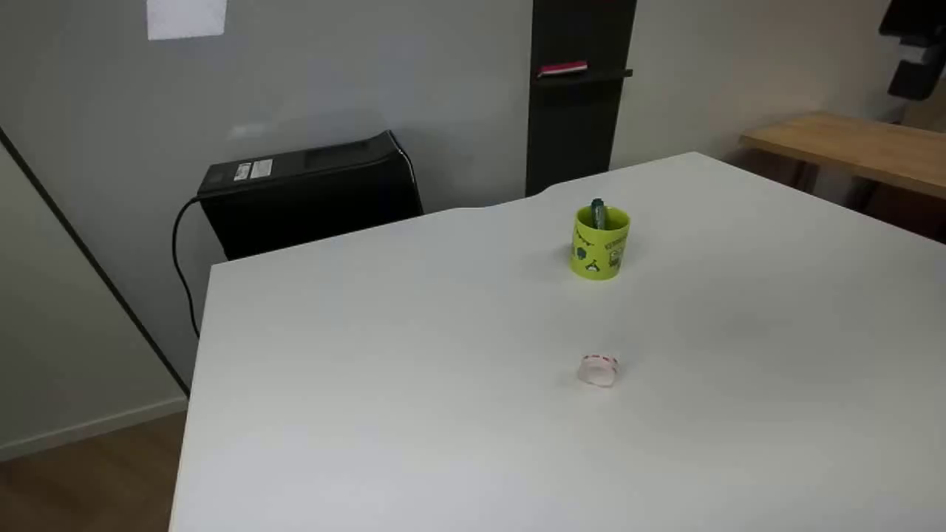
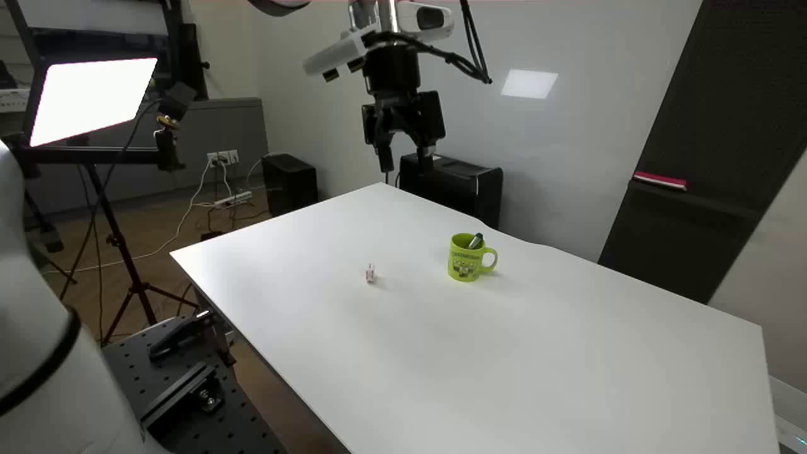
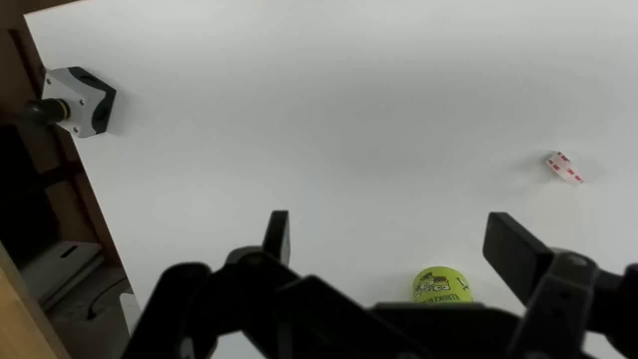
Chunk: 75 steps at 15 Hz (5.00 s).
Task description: Take the green marker out of the yellow mug
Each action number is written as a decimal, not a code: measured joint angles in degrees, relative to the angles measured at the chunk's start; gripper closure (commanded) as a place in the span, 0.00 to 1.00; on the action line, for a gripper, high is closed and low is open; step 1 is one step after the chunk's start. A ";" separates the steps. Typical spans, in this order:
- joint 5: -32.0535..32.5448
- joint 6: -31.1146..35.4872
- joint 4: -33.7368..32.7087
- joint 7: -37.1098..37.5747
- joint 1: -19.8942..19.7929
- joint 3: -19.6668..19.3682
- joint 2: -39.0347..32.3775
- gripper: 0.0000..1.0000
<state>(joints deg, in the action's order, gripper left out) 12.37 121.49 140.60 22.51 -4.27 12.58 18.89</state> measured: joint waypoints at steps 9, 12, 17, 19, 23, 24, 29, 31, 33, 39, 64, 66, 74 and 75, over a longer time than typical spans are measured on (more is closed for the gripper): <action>0.00 0.14 -0.02 0.00 0.00 0.00 0.06 0.00; 0.00 0.15 -0.02 0.00 0.00 0.00 0.06 0.00; 0.00 0.16 -0.02 0.00 0.00 0.00 0.06 0.00; 0.00 0.16 -0.02 0.00 0.00 0.00 0.06 0.00; -0.08 2.18 0.31 -0.29 0.99 -1.58 -0.08 0.00; -0.08 2.89 0.30 -0.73 0.98 -2.22 -0.30 0.00; -1.57 4.49 -2.53 -7.35 0.40 -8.06 -4.36 0.00; -2.50 4.09 -5.82 -10.45 0.00 -10.27 -7.50 0.00; -3.46 3.24 -10.24 -13.02 -0.05 -11.76 -11.23 0.00; -8.34 -4.52 -27.44 -22.20 0.01 -13.24 -23.47 0.00; -19.38 -31.09 -82.13 -35.00 -1.16 -10.52 -65.08 0.00; -19.10 -31.09 -82.79 -34.88 -0.36 -10.49 -66.15 0.00; -18.95 -31.09 -83.52 -34.84 0.07 -10.66 -66.95 0.00; -18.95 -31.09 -83.52 -34.84 0.07 -10.66 -66.96 0.00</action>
<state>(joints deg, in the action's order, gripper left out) -6.57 90.40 57.07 -12.33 -4.20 1.92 -48.07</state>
